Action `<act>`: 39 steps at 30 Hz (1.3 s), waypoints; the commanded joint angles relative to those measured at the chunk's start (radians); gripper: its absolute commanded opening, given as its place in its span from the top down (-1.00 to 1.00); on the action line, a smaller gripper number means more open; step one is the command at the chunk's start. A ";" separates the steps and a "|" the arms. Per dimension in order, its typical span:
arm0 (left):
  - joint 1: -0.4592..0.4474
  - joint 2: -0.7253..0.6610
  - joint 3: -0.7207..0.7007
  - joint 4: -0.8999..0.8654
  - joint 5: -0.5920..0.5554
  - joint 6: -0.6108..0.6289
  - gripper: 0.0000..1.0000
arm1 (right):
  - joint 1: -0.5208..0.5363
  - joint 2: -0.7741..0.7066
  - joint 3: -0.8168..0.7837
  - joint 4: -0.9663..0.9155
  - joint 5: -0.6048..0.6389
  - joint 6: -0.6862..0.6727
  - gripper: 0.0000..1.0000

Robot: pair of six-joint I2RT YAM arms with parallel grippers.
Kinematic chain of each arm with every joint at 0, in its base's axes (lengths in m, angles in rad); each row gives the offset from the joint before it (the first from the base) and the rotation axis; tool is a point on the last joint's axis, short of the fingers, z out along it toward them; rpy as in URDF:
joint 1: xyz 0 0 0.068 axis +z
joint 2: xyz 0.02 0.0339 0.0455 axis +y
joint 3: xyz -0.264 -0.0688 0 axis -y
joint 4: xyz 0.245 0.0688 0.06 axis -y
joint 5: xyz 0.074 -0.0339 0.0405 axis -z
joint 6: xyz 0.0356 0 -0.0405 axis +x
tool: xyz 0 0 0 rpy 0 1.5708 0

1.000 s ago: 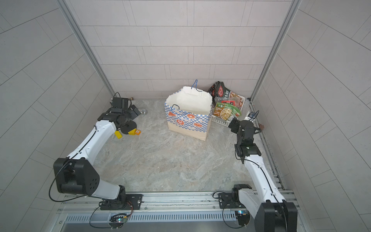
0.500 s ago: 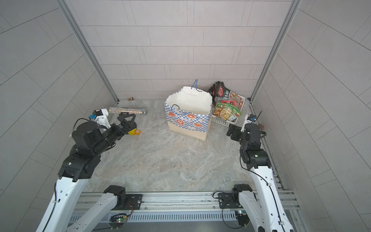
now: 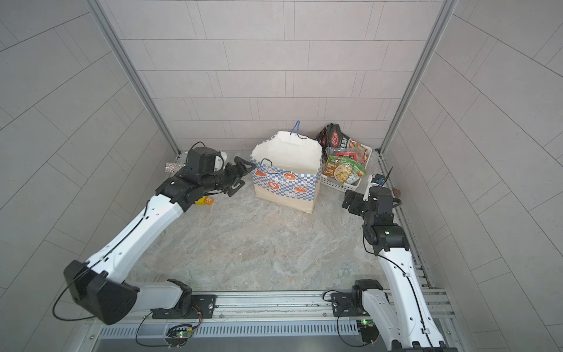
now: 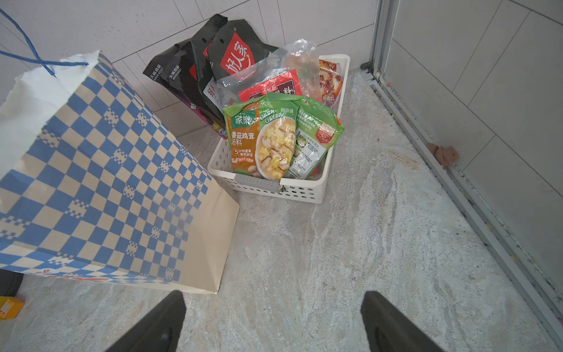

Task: Place the condiment packets inside the bag
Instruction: Pick up the paper bag from the center of the board.

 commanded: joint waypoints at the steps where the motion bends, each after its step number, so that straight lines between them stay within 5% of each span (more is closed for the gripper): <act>1: -0.024 0.077 0.078 -0.021 0.002 -0.061 -0.79 | 0.002 -0.019 -0.005 -0.005 -0.002 -0.007 -0.89; 17: -0.040 0.283 0.230 0.003 -0.050 -0.105 -0.41 | 0.001 -0.047 -0.028 0.011 -0.015 -0.001 -0.89; 21: -0.039 0.311 0.248 0.012 -0.045 -0.091 -0.15 | 0.001 -0.051 -0.031 0.012 -0.017 0.000 -0.88; 25: -0.039 0.322 0.240 0.017 0.009 -0.053 0.40 | 0.001 -0.054 -0.032 0.014 -0.016 0.000 -0.88; 31: -0.036 0.280 0.295 -0.122 0.040 0.123 0.99 | 0.001 -0.058 -0.027 0.013 -0.009 0.000 -0.86; 39: 0.049 0.156 0.326 -0.443 0.256 0.449 1.00 | 0.010 -0.051 0.054 -0.027 -0.109 -0.059 -0.84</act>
